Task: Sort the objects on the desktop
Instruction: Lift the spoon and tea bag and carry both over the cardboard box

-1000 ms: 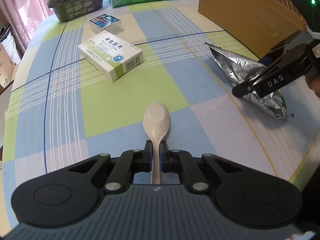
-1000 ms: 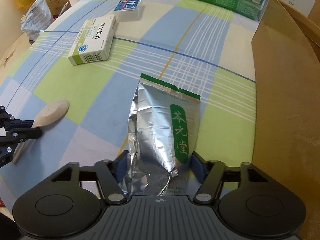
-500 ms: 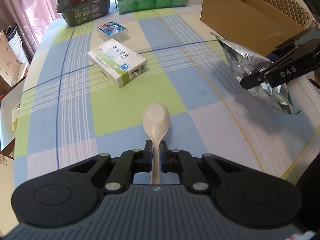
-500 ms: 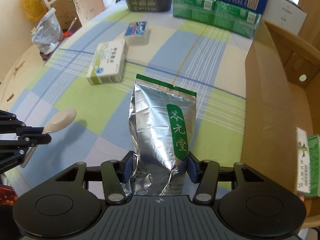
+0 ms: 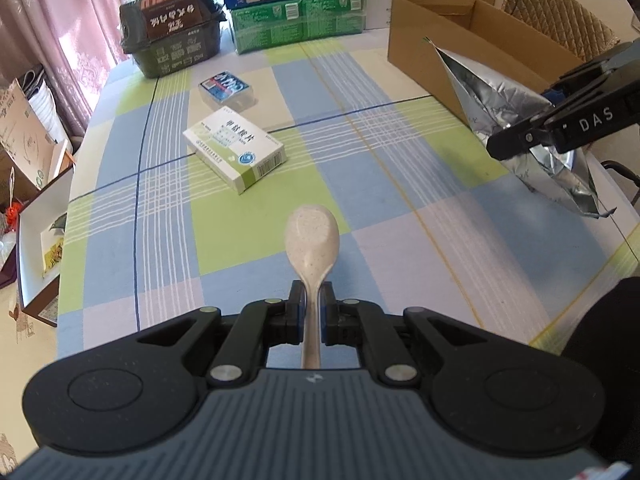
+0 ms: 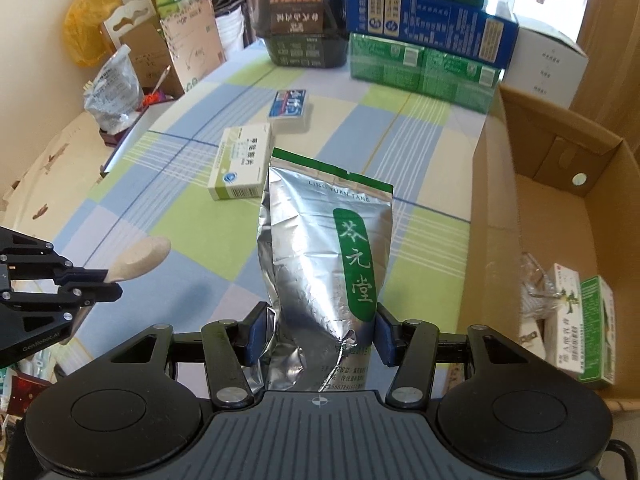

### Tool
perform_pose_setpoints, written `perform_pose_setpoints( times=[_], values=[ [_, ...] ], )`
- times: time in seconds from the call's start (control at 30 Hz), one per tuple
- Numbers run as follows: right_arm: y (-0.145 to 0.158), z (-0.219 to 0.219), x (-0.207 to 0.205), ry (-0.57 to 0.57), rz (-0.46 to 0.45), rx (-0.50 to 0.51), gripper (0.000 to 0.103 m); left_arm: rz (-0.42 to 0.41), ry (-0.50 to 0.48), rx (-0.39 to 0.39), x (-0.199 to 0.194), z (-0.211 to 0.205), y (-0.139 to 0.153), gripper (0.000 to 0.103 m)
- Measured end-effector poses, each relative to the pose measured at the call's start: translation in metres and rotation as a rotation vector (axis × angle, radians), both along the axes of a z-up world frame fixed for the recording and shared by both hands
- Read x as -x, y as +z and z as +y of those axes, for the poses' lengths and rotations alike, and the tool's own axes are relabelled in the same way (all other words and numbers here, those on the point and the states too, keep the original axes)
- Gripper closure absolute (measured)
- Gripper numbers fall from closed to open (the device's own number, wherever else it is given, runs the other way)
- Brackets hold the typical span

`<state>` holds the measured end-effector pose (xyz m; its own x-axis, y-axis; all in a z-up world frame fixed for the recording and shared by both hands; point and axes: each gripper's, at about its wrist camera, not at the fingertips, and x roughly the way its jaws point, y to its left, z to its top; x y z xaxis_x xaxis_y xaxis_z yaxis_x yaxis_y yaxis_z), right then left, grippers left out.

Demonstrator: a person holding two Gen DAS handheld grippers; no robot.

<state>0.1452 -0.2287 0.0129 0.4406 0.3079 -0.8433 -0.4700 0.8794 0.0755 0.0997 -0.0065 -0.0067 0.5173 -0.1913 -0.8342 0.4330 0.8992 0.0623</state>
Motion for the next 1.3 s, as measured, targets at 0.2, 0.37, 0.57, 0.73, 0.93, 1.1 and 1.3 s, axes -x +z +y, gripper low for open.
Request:
perform_pose_setpoints(
  times=[0.2, 0.37, 0.57, 0.73, 0.93, 1.1, 1.3],
  values=[
    [0.019, -0.01, 0.012, -0.006, -0.024, -0.016, 0.053, -0.015, -0.021, -0.017, 0.01, -0.012, 0.012, 0.099],
    [0.034, -0.025, 0.02, -0.019, -0.042, -0.029, 0.053, -0.029, -0.04, -0.021, 0.016, -0.023, 0.021, 0.099],
    [0.053, -0.046, 0.031, -0.039, -0.072, -0.038, 0.053, -0.054, -0.06, -0.019, 0.02, -0.037, 0.037, 0.099],
    [0.063, -0.069, 0.041, -0.064, -0.081, -0.041, 0.053, -0.072, -0.081, -0.015, 0.023, -0.051, 0.049, 0.099],
    [0.073, -0.101, 0.047, -0.116, -0.089, -0.035, 0.053, -0.093, -0.107, 0.014, 0.025, -0.073, 0.066, 0.099],
    [0.082, -0.128, 0.05, -0.155, -0.102, -0.029, 0.053, -0.102, -0.137, 0.029, 0.026, -0.097, 0.074, 0.099],
    [0.086, -0.157, 0.052, -0.194, -0.11, -0.013, 0.053, -0.11, -0.182, 0.045, 0.024, -0.128, 0.081, 0.099]
  ],
)
